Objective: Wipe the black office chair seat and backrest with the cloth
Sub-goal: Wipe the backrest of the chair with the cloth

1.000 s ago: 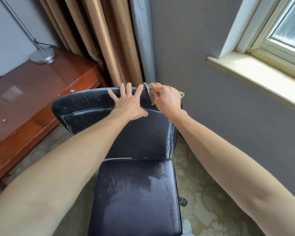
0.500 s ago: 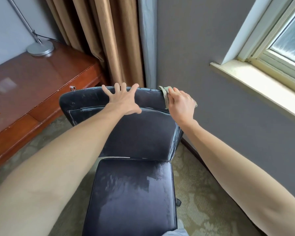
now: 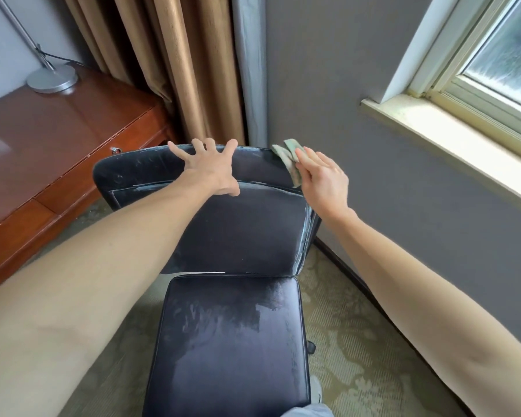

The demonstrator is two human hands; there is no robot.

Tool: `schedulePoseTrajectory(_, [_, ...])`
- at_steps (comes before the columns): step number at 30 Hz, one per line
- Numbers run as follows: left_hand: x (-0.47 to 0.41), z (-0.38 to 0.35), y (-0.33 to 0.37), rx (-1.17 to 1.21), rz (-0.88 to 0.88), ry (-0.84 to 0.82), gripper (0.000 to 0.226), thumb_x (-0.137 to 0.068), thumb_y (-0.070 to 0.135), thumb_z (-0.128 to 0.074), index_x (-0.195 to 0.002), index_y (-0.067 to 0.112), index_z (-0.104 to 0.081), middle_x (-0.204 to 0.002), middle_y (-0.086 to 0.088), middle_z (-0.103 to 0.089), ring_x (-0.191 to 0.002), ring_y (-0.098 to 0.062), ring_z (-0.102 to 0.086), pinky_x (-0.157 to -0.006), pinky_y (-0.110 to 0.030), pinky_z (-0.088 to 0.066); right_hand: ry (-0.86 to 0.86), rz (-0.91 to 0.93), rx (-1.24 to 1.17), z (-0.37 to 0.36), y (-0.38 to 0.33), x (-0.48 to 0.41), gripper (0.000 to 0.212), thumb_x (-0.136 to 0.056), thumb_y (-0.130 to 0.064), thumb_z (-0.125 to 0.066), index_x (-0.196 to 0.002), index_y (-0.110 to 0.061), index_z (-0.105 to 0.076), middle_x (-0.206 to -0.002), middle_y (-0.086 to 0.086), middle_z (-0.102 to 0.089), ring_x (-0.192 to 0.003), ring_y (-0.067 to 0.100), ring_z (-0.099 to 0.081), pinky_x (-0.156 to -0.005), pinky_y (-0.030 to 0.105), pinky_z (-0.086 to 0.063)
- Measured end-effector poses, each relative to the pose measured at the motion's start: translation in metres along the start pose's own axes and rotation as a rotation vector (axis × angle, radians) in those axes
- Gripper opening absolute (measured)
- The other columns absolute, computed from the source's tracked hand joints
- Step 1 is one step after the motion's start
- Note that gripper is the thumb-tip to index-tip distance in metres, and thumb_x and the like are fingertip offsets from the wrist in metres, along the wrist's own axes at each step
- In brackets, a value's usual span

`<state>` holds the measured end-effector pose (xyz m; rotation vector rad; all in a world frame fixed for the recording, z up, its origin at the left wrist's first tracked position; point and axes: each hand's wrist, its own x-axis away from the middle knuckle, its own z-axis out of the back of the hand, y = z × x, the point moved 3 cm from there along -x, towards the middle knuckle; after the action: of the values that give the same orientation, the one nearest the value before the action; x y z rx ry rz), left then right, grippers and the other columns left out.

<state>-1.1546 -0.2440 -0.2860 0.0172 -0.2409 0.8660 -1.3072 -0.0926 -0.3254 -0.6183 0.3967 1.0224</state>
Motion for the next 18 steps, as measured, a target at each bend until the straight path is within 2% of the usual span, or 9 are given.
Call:
schedulePoseTrajectory(2, [0.001, 0.0, 0.004, 0.024, -0.009, 0.011, 0.093, -0.066, 0.037, -0.073, -0.142, 0.033, -0.02, -0.137, -0.018, -0.033, -0.134, -0.043, -0.023, -0.1, -0.082, -0.002, 0.018, -0.067, 0.008, 0.005, 0.01, 0.01, 0.03, -0.102, -0.031, -0.035, -0.099, -0.018, -0.062, -0.092, -0.006, -0.063, -0.08, 0.019, -0.055, -0.063, 0.034, -0.049])
schedulePoseTrajectory(6, [0.002, 0.002, 0.011, 0.074, -0.011, -0.013, 0.097, -0.067, 0.037, -0.073, -0.146, 0.033, -0.018, -0.145, -0.017, -0.027, -0.14, -0.045, -0.013, -0.102, -0.08, -0.002, 0.05, -0.136, 0.052, -0.007, 0.0, 0.0, 0.024, -0.096, -0.023, -0.04, -0.086, -0.015, -0.061, -0.075, -0.001, -0.058, -0.069, 0.025, -0.053, -0.063, 0.035, -0.044])
schedulePoseTrajectory(9, [0.0, 0.001, 0.008, 0.092, -0.011, -0.015, 0.099, -0.068, 0.038, -0.074, -0.148, 0.033, -0.016, -0.147, -0.016, -0.025, -0.142, -0.044, -0.009, -0.103, -0.079, -0.003, 0.017, -0.102, 0.064, -0.021, -0.023, -0.012, 0.02, -0.095, -0.023, -0.043, -0.086, -0.019, -0.061, -0.074, -0.003, -0.059, -0.069, 0.024, -0.054, -0.071, 0.037, -0.043])
schedulePoseTrajectory(14, [-0.003, 0.002, -0.004, 0.08, -0.02, -0.031, 0.106, -0.069, 0.042, -0.075, -0.152, 0.031, -0.01, -0.153, -0.017, -0.021, -0.143, -0.045, -0.008, -0.103, -0.08, -0.002, 0.043, -0.062, 0.081, -0.045, -0.063, -0.026, 0.018, -0.09, -0.017, -0.047, -0.093, -0.019, -0.065, -0.078, -0.005, -0.063, -0.07, 0.024, -0.052, -0.071, 0.036, -0.04])
schedulePoseTrajectory(18, [-0.004, 0.003, -0.029, 0.081, -0.046, -0.042, 0.113, -0.069, 0.045, -0.072, -0.154, 0.032, 0.002, -0.159, -0.016, -0.007, -0.145, -0.044, -0.001, -0.102, -0.08, 0.003, 0.021, -0.001, 0.047, -0.046, -0.065, -0.027, 0.029, -0.098, -0.028, -0.037, -0.097, -0.019, -0.065, -0.079, -0.005, -0.062, -0.074, 0.024, -0.052, -0.074, 0.036, -0.041])
